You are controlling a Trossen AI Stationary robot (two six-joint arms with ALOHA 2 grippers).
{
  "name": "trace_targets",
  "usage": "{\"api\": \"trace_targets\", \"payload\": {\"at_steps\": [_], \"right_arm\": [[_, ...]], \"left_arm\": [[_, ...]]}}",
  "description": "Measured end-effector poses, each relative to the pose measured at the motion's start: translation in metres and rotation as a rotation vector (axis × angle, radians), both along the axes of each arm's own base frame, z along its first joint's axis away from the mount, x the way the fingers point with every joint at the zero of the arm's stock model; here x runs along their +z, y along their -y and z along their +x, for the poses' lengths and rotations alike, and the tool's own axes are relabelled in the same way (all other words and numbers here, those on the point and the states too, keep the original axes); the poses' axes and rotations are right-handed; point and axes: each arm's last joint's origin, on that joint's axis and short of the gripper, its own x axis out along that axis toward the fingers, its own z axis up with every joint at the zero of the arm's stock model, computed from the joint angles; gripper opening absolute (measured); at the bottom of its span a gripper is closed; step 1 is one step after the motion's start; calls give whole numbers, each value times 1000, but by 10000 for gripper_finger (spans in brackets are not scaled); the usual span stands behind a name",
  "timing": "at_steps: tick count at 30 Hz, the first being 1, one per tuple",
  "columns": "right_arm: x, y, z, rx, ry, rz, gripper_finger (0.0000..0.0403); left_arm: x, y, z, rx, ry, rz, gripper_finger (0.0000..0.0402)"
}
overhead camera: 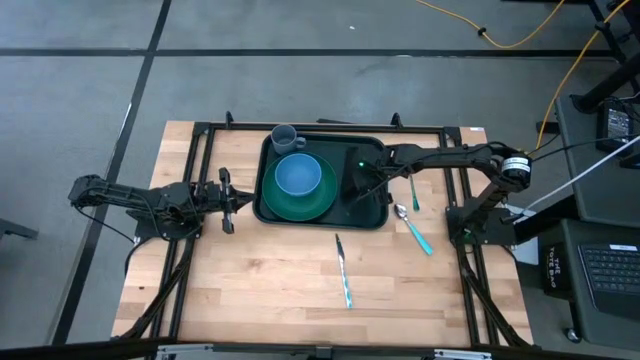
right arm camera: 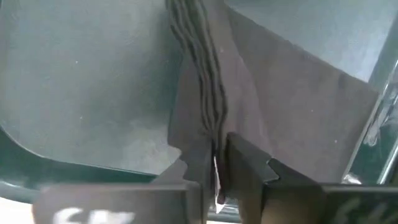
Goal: Set up tray
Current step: Put the black napkin on the green serving tray to the right of the green plate
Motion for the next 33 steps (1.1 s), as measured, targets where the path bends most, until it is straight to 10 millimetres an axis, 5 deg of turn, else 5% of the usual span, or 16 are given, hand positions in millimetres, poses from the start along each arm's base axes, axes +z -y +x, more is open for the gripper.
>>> {"api": "trace_targets", "payload": {"at_steps": [33], "right_arm": [[-2, -5, -5, -77, -23, 124, 77]], "left_arm": [[0, 0, 0, -2, 12, -51, 4]]}}
